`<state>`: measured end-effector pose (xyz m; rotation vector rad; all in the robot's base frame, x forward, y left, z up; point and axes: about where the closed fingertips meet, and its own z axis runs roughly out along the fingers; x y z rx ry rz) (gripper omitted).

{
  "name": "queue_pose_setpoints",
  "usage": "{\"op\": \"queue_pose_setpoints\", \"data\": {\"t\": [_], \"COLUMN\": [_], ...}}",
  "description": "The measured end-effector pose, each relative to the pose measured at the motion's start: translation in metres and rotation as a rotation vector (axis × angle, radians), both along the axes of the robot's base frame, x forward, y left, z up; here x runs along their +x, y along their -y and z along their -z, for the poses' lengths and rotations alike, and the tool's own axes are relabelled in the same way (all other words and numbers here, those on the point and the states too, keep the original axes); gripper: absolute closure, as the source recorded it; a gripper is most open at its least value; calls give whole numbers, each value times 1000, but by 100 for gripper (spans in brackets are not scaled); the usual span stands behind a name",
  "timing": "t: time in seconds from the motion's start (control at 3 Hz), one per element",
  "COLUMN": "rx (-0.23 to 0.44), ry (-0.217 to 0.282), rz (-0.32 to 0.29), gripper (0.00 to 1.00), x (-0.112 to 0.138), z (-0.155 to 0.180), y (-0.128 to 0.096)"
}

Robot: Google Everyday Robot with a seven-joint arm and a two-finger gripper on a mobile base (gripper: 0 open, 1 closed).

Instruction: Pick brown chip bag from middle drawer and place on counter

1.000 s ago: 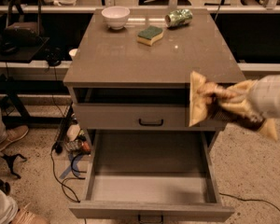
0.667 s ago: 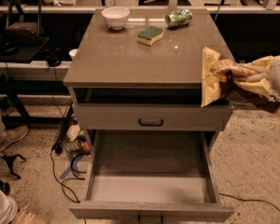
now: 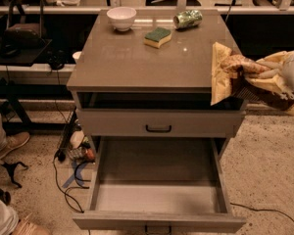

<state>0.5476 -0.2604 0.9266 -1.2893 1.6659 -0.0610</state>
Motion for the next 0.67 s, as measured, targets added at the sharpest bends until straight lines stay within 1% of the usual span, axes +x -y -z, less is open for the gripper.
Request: {"op": "queue_pose_setpoints", "data": {"t": [0.33, 0.67], "rx": [30, 77], "ry": [65, 125], "rz": [25, 68], "gripper": [100, 100], "x": [38, 107], "z": [-31, -72], "y": [1, -18]}}
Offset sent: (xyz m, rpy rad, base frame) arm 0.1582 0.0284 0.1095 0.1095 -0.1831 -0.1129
